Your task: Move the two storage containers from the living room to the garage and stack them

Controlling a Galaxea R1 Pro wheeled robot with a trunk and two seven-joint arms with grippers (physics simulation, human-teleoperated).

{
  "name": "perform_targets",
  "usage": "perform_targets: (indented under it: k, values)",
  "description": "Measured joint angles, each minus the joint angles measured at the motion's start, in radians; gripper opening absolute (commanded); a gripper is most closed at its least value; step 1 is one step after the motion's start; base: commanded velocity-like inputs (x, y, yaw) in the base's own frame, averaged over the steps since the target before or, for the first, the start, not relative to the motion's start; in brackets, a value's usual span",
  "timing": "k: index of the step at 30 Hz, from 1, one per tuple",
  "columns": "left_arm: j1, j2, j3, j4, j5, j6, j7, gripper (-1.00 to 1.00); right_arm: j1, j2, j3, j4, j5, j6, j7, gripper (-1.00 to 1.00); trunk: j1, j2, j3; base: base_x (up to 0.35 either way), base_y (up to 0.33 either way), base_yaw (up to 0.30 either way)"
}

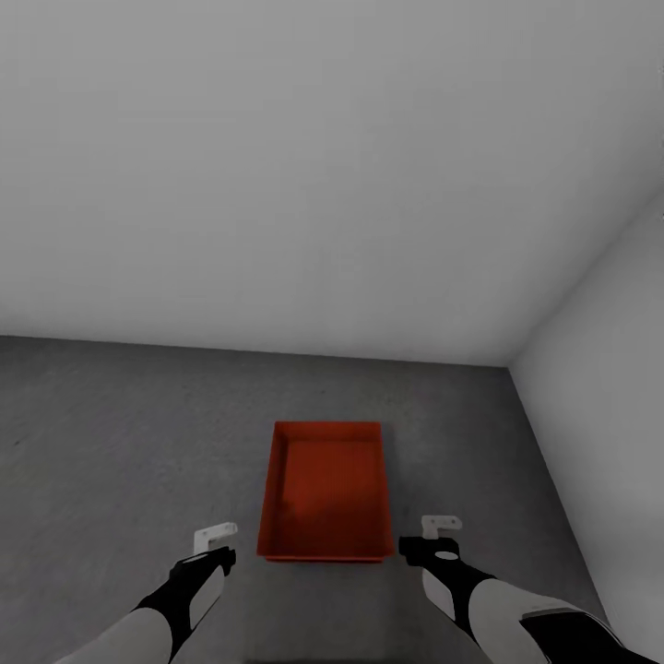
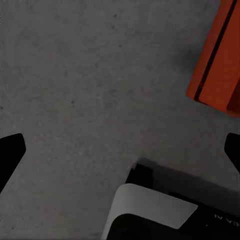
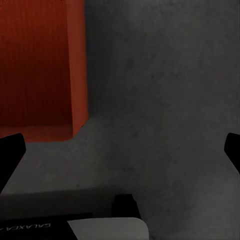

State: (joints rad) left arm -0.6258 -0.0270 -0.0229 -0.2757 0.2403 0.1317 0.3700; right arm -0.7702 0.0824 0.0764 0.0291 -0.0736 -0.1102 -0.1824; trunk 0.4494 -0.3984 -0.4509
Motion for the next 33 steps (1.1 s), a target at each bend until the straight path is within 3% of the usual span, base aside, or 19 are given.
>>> perform_targets:
  k: [7,33]
  values:
    - [0.0,-0.001,0.0,0.021,-0.001,0.002,0.004,1.0,0.0,0.0,0.0,0.0,0.0,0.002,0.001,1.0,0.0,0.0,0.002,-0.171,0.038,0.0]
    - [0.0,0.001,0.001,0.028,-0.002,0.013,0.006,1.0,0.0,0.0,-0.001,0.0,-0.001,0.004,-0.002,1.0,0.001,0.0,0.002,-0.31,0.091,0.0]
